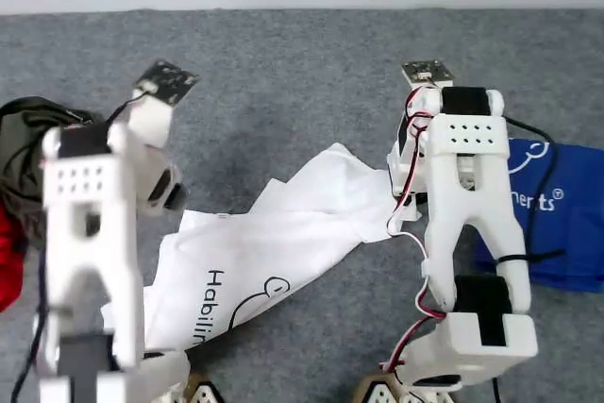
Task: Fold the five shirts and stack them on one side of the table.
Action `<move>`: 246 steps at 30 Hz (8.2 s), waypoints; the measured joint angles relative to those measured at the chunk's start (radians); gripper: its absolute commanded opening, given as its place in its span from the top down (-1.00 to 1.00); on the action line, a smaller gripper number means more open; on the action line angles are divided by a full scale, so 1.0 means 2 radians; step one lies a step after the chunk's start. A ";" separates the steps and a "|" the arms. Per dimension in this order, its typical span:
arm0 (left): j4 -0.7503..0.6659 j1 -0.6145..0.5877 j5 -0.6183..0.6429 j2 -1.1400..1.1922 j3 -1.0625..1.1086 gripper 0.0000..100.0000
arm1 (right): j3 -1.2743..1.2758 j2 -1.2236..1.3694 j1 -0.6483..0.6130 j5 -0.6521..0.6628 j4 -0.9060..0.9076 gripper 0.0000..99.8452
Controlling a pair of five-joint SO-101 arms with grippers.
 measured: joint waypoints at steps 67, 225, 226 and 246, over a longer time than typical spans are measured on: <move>0.071 -0.033 -0.077 0.282 -0.229 0.98 | 0.000 0.032 -0.025 0.002 -0.031 0.98; -0.372 -0.027 -0.051 -0.016 0.002 0.97 | -0.381 0.117 0.013 0.234 -0.182 0.98; -0.395 -0.027 -0.051 0.000 0.002 0.97 | -0.381 0.131 0.013 0.234 -0.204 0.98; -0.258 0.003 -0.101 0.166 -0.153 0.97 | -0.380 0.211 0.001 0.259 -0.268 0.98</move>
